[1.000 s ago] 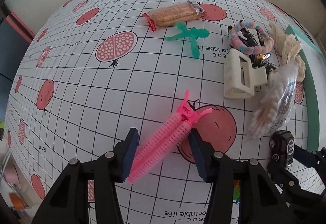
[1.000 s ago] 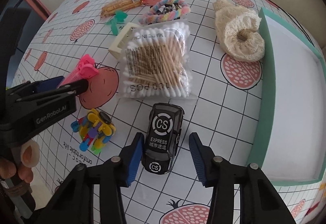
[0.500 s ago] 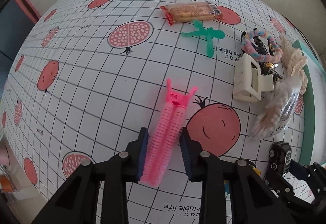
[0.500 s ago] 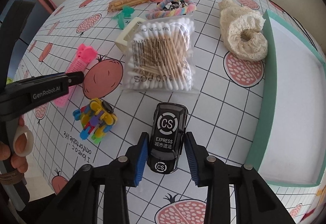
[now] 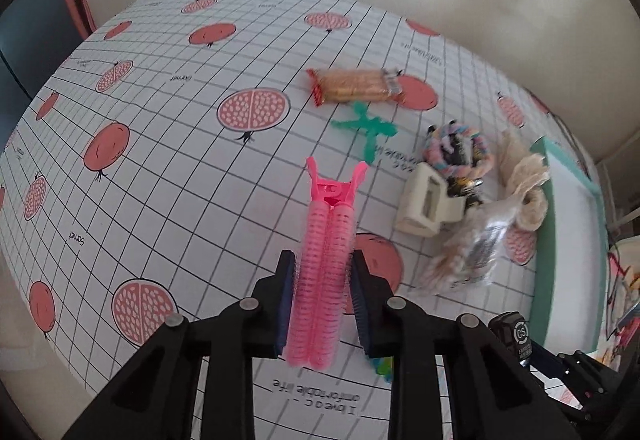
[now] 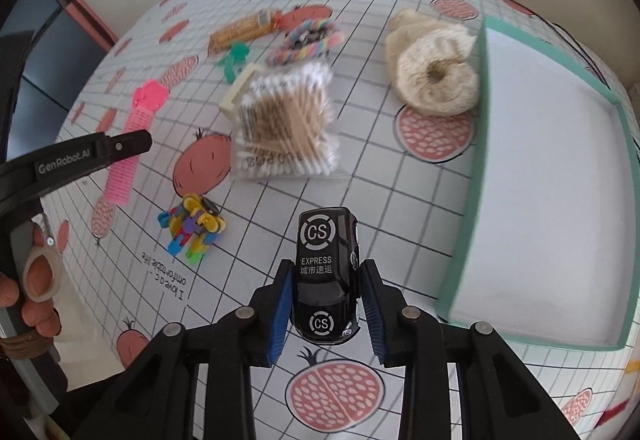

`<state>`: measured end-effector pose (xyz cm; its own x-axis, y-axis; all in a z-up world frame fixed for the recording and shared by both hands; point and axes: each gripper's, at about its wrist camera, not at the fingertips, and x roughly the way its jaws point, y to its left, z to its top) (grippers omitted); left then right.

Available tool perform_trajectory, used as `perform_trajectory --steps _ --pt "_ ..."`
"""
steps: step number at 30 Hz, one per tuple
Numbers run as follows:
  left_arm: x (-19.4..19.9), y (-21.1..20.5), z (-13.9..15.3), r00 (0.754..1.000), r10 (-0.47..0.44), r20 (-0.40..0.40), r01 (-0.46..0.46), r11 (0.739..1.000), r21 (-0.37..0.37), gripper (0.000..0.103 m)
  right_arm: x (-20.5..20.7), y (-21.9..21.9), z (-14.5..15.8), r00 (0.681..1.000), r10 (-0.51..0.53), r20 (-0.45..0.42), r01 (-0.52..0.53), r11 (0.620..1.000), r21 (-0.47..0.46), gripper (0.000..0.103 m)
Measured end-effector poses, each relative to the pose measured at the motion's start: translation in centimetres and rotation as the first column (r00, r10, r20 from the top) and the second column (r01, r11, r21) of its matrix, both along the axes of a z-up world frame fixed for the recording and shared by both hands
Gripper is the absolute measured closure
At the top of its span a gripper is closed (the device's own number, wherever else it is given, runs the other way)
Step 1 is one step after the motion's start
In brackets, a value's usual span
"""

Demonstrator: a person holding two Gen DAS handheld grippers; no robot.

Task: Organize objects
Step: 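Close the left tool on the pink clip while the right tool grips the black car, then carry the pink clip with the left tool into the tray while the right tool carries the car there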

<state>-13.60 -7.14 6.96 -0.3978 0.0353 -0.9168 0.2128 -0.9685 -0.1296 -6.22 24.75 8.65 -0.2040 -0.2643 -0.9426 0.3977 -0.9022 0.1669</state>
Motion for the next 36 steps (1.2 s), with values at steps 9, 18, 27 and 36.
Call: perform_trajectory --steps 9,18,27,36 --pt "1.2 4.8 4.5 0.990 -0.078 -0.118 0.083 0.996 0.034 0.075 -2.2 -1.1 1.2 0.989 -0.111 -0.102 0.107 0.993 -0.048 0.068" --pt "0.3 11.6 10.0 0.952 -0.157 -0.261 0.196 0.972 0.131 0.075 -4.6 4.4 5.0 0.945 -0.276 -0.173 0.247 0.954 -0.171 0.068" --pt "-3.6 19.5 12.6 0.898 -0.281 -0.338 0.337 0.934 0.119 0.075 -9.2 7.9 7.6 0.886 -0.383 -0.259 0.337 0.919 -0.207 0.068" --pt "-8.8 25.1 7.1 0.895 -0.352 -0.276 0.395 0.911 0.121 0.075 -15.7 11.1 2.2 0.857 -0.479 -0.188 0.446 0.874 -0.193 0.068"
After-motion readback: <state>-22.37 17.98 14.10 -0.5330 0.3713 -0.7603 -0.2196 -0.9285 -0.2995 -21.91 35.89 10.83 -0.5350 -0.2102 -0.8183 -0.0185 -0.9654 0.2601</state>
